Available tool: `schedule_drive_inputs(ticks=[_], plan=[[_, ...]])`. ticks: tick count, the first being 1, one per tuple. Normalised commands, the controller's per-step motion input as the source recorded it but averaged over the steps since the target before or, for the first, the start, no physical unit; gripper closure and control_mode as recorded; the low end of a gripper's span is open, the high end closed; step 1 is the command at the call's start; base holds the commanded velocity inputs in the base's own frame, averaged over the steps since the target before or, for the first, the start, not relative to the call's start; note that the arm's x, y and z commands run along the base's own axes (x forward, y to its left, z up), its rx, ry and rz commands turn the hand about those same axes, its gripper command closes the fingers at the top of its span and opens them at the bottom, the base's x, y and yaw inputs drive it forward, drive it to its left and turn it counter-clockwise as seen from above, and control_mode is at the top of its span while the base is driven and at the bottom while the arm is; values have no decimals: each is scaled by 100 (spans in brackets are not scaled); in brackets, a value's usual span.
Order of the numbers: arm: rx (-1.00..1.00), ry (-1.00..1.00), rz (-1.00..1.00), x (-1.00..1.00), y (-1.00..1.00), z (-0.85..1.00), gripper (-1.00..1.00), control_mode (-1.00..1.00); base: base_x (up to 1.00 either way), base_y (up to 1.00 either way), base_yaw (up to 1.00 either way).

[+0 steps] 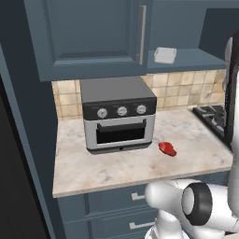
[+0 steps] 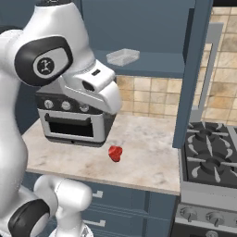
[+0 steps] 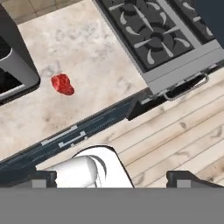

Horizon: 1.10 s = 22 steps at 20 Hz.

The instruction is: Retrieve the tupperware from the cabinet, then place the raw meat into the tupperware to avoid contamination.

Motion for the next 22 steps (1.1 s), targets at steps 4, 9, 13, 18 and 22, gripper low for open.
schedule_drive_inputs(ticks=[4,9,13,18,22], plan=[[-3,-46,-8,-2,65,-12,-100,-100,0,0,0],[-10,-45,0,13,61,17,-100,-100,0,0,0],[-5,-41,3,28,66,44,-100,-100,0,0,0],[-1,-25,9,32,53,72,-100,-100,0,0,0],[-6,-12,10,34,45,54,-100,-100,0,0,0]])
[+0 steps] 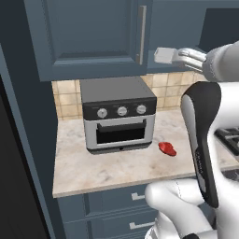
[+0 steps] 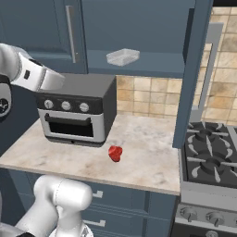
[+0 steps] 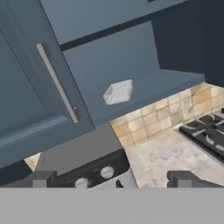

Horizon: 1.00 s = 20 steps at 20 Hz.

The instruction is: Retrieve the tupperware from the cabinet, then place the raw meat into the tupperware to avoid contamination.

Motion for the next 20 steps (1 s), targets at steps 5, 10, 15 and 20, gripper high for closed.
schedule_drive_inputs(ticks=[5,10,15,20], plan=[[-11,1,17,52,37,36,-100,-100,0,0,0],[-8,3,10,65,27,8,-100,-100,0,0,0],[-7,8,7,53,11,-3,-100,-100,0,0,0],[-3,6,0,34,-9,-14,-100,-100,0,0,0]])
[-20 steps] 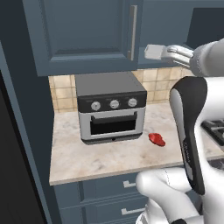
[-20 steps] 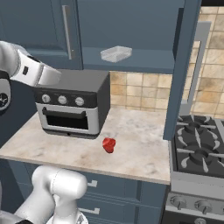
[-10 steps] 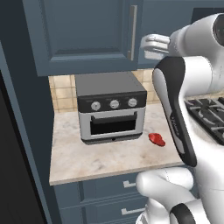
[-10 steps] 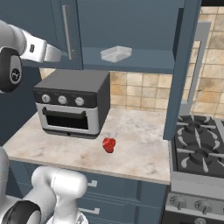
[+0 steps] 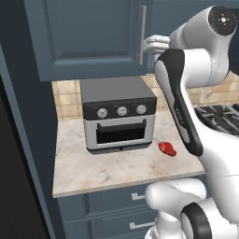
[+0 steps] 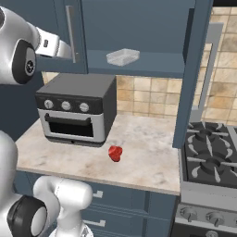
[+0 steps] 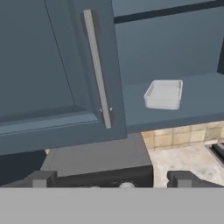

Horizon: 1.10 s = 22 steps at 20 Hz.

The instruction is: Retrieve the tupperware from the cabinet, then place the raw meat into the tupperware to avoid contamination.

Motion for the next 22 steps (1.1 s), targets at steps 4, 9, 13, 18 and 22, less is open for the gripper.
schedule_drive_inputs(ticks=[4,9,13,18,22], plan=[[-5,2,0,45,-3,-7,-100,-100,0,0,0],[-2,-3,0,43,4,-8,-100,-100,0,0,0],[0,-2,0,40,18,-4,-100,-100,0,0,0],[0,0,0,41,16,0,-100,-100,0,0,0],[0,3,0,52,6,0,-100,-100,0,0,0]])
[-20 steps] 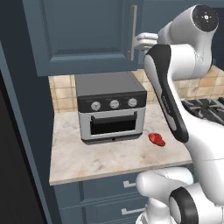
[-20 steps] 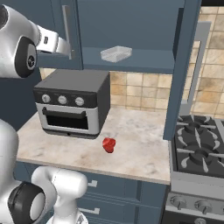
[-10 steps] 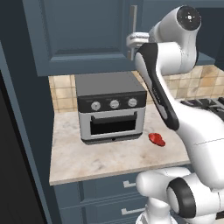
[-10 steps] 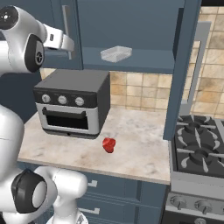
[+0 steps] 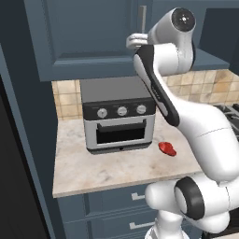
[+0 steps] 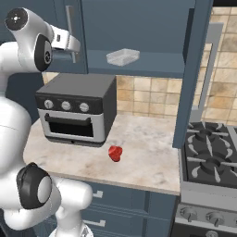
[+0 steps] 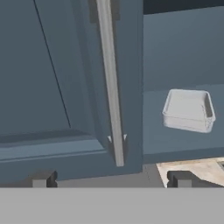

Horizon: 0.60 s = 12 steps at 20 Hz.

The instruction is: Retrieve the tupperware from the cabinet, then place the raw meat into the tupperware to avoid contamination.

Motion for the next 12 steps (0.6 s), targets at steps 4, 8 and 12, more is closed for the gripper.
schedule_drive_inputs(ticks=[4,8,12], plan=[[0,1,0,59,0,0,-100,-100,0,0,0],[0,0,0,57,-2,-3,-100,-100,0,0,0],[0,0,0,44,-3,-6,-100,-100,0,0,0]])
